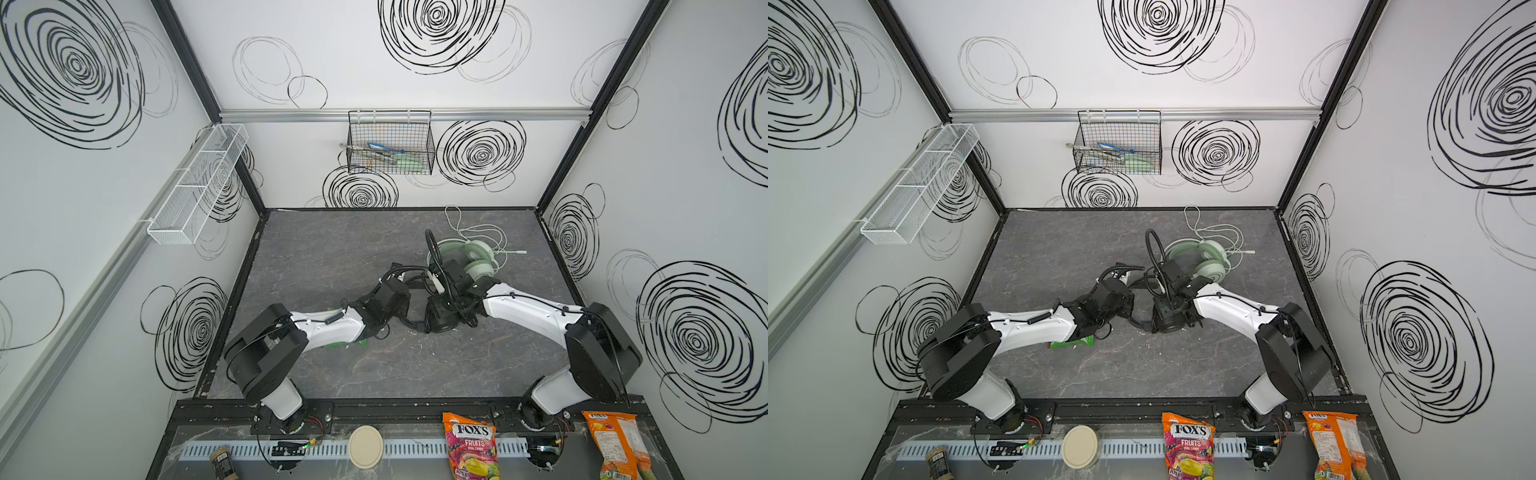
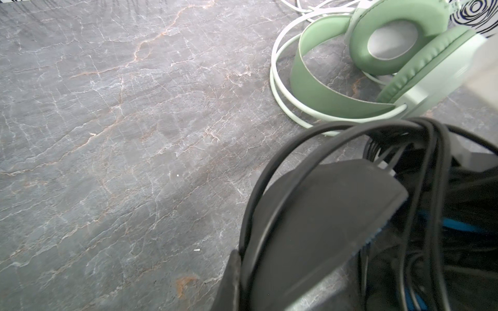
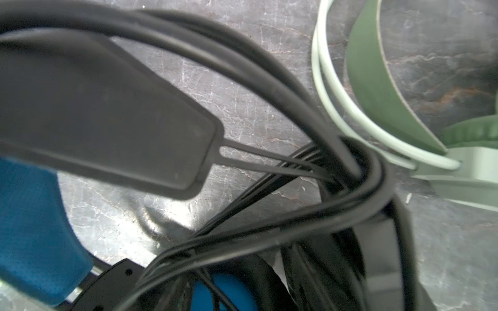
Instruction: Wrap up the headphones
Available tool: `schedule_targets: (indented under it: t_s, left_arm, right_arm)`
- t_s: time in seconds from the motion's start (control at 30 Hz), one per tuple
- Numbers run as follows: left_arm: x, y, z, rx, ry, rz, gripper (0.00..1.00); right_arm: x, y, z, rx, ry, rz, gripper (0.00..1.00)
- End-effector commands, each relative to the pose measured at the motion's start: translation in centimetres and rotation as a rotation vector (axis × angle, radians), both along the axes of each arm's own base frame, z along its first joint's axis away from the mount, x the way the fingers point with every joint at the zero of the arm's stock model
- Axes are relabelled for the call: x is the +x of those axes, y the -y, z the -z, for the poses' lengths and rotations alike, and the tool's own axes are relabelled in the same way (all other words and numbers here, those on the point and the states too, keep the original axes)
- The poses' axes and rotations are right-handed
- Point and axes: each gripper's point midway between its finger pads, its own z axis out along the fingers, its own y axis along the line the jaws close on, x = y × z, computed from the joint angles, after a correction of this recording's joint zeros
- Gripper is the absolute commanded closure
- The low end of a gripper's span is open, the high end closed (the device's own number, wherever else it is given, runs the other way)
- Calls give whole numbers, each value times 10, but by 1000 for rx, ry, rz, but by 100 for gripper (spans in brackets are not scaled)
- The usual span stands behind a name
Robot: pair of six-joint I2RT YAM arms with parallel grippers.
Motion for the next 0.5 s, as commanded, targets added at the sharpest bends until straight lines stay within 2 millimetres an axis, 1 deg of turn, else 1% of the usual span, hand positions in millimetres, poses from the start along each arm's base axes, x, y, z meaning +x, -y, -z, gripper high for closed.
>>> schedule_targets:
  t_s: [0.0, 0.1, 0.13, 0.23, 0.27, 0.33, 0.47]
  left_arm:
    - [-41, 26, -3, -51, -80, 201, 100]
    - [-42, 26, -4, -51, -81, 203, 100]
    - [-43, 25, -4, -53, -80, 203, 100]
    - [-43, 24, -4, -56, -81, 197, 100]
    - [-43, 23, -3, -54, -82, 194, 100]
    - [-43, 23, -3, -52, -83, 191, 100]
    - [-42, 23, -2, -51, -86, 191, 100]
  right_arm:
    - [19, 67, 16, -218, 77, 200, 44]
    - [16, 68, 24, -152, 16, 227, 46]
    - [15, 68, 28, -136, -9, 228, 46]
    - [15, 66, 31, -107, -58, 229, 43]
    - [14, 63, 30, -98, -70, 221, 41]
    - [14, 59, 21, -107, -68, 212, 39]
    - [7, 56, 1, -198, 13, 166, 36]
